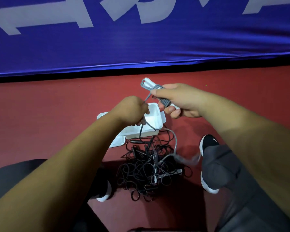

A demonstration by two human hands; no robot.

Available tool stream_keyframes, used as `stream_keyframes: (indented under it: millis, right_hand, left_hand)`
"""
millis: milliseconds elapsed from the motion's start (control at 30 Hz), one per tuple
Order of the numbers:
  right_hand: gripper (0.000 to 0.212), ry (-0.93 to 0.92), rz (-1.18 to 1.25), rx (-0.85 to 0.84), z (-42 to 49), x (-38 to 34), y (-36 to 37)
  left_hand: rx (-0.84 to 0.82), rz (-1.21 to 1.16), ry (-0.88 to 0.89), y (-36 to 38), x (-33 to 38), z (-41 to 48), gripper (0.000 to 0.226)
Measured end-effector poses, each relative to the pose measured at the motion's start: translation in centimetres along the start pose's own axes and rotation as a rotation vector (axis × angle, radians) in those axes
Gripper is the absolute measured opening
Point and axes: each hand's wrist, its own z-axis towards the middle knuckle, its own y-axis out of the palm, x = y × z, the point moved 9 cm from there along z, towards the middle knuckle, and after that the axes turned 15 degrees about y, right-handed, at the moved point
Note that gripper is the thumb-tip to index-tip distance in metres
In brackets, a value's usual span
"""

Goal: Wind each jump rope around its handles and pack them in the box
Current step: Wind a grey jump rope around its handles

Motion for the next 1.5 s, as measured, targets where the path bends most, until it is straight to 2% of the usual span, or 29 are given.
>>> stream_keyframes:
  millis: [100, 167, 233, 300, 367, 567, 633, 800, 1067, 1133, 1200, 1267, 1500]
  right_hand:
    - [0.058, -0.002, 0.141, 0.045, 0.0, -0.4, -0.9]
    - [0.063, 0.022, 0.222, 0.077, 0.2, -0.2, -1.6]
    - [0.060, 0.038, 0.266, 0.080, 0.3, -0.2, -1.9]
    - [0.057, 0.041, 0.275, 0.078, 0.1, -0.2, -1.9]
    - [0.055, 0.040, 0.270, 0.081, 0.1, -0.3, -1.9]
    - [0.052, 0.028, 0.284, 0.074, 0.0, -0.5, -1.8]
    - [0.049, 0.017, 0.295, 0.063, -0.1, -0.9, -1.9]
    - [0.043, 0.010, 0.305, 0.079, -0.3, -1.2, -2.8]
    - [0.043, -0.024, 0.239, 0.057, -1.0, -1.3, -2.2]
    - [0.046, -0.026, 0.198, 0.025, -1.1, -1.2, -1.5]
    - [0.050, -0.021, 0.161, -0.014, -1.1, -1.1, -0.8]
    - [0.050, -0.020, 0.135, -0.046, -1.1, -1.1, -0.1]
    - [0.050, -0.037, 0.057, -0.159, -1.9, -1.5, 1.3]
  left_hand:
    - [0.114, -0.152, 0.043, -0.9, 0.7, -0.1, 0.031]
    - [0.214, -0.118, 0.128, -2.0, 1.3, 0.0, 0.032]
    - [0.306, -0.199, 0.196, -2.8, 1.7, 0.0, 0.030]
    - [0.359, -0.412, 0.233, -3.0, 1.8, 0.1, 0.029]
    - [0.375, -0.573, 0.237, -2.9, 2.0, 0.0, 0.032]
    - [0.425, -0.817, 0.204, -3.1, 2.4, 0.0, 0.050]
    - [0.408, -0.786, 0.216, -3.3, 2.3, 0.1, 0.044]
    - [0.263, -0.469, 0.301, -3.2, 2.9, -0.2, 0.028]
    - [0.086, -0.160, 0.241, -2.0, 1.1, 0.5, 0.028]
    - [0.080, -0.157, 0.177, -1.8, 0.5, 0.4, 0.022]
    - [0.089, -0.251, 0.045, -1.4, -0.7, 0.2, 0.015]
    - [0.086, -0.339, -0.047, -0.7, -1.5, 0.0, 0.018]
    - [0.108, -0.395, -0.110, -0.2, -2.8, 0.1, 0.022]
